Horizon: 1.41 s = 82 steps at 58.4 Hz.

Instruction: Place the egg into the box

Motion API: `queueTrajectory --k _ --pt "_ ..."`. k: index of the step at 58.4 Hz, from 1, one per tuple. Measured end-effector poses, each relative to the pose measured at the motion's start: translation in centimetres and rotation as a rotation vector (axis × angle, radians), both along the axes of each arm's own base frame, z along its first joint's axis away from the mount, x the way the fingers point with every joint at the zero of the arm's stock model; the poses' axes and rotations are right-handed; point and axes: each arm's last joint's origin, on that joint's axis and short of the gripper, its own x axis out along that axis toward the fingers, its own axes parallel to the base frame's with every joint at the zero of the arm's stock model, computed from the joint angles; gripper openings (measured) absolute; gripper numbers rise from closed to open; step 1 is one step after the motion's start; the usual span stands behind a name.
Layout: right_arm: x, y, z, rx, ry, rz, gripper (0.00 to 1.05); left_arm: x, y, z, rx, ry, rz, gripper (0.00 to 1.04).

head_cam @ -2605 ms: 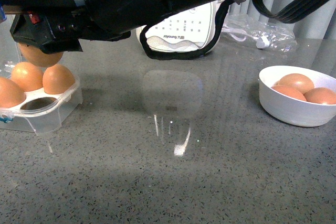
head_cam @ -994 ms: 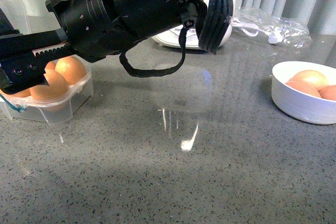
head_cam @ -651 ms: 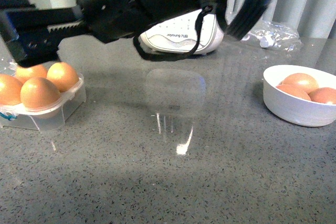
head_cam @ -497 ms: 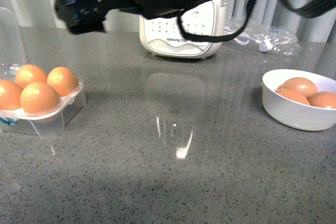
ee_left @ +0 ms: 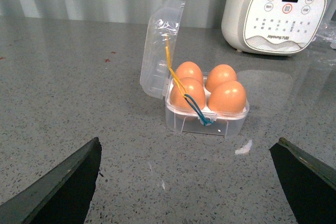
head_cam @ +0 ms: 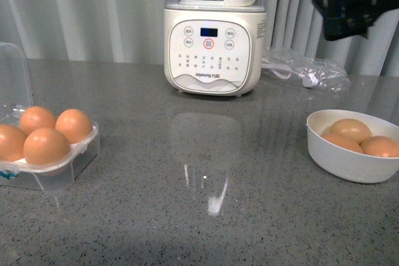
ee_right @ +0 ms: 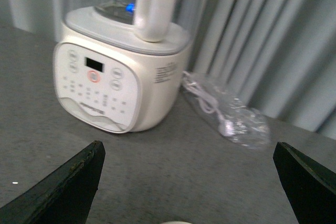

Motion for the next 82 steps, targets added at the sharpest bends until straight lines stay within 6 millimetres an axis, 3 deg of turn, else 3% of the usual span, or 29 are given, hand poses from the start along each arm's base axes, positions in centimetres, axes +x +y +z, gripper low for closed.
queueTrajectory --k 10,15,27,39,55,82 --pt "-3.8 -1.4 0.6 -0.078 -0.143 -0.173 0.97 0.0 0.0 0.0 0.000 0.000 0.000 0.98" --pt "-5.4 -2.3 0.0 0.004 -0.051 -0.168 0.84 0.0 0.0 0.0 0.000 0.000 0.000 0.98" --pt "-11.0 -6.5 -6.4 0.201 0.027 -0.179 0.37 0.0 0.0 0.0 0.000 0.000 0.000 0.98" --pt "-12.7 -7.5 -8.3 0.216 0.028 -0.178 0.03 0.0 0.0 0.0 0.000 0.000 0.000 0.98" --pt "-14.2 -8.9 -9.7 0.223 0.027 -0.186 0.03 0.0 0.0 0.0 0.000 0.000 0.001 0.98" --pt "-16.1 -8.9 -11.6 0.223 0.015 -0.182 0.03 0.0 0.0 0.0 0.000 0.000 0.001 0.98"
